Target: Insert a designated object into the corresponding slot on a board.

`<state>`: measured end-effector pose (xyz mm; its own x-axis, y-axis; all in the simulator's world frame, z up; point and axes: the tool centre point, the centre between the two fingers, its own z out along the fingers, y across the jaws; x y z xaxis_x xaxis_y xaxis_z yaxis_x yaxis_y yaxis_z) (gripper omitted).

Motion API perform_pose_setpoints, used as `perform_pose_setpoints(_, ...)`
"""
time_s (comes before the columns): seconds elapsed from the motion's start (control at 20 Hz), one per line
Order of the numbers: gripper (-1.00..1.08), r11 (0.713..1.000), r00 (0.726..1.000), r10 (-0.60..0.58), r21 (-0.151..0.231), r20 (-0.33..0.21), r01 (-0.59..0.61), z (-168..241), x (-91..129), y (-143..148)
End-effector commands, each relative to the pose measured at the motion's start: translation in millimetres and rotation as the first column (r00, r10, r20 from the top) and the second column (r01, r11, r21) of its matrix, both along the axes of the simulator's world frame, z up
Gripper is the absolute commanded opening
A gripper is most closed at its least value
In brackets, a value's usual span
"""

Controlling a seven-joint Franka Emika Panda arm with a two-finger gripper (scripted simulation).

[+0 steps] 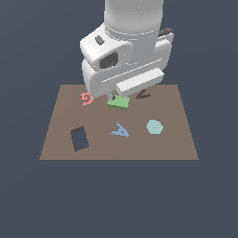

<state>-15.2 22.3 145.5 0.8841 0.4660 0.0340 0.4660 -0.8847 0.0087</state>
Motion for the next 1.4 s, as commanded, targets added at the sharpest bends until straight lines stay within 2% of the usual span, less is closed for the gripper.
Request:
perform_pose_setpoints(0.0, 1.00, 0.996, 0.996, 0.092, -0.002, -0.003, -0.092, -10, -5, 0)
perform_pose_setpoints(0.25, 1.00, 0.960, 0.960, 0.280, -0.005, -0.010, -0.280, -31, -15, -3)
perform_pose_setpoints(0.65, 1.00, 0.848, 0.848, 0.529, -0.007, -0.020, -0.529, -61, -29, -10)
perform_pose_setpoints(1.05, 1.00, 0.733, 0.733, 0.680, -0.007, -0.028, -0.680, -82, -36, -17)
perform_pose_setpoints(1.35, 1.00, 0.672, 0.672, 0.740, -0.008, -0.032, -0.740, -92, -39, -22)
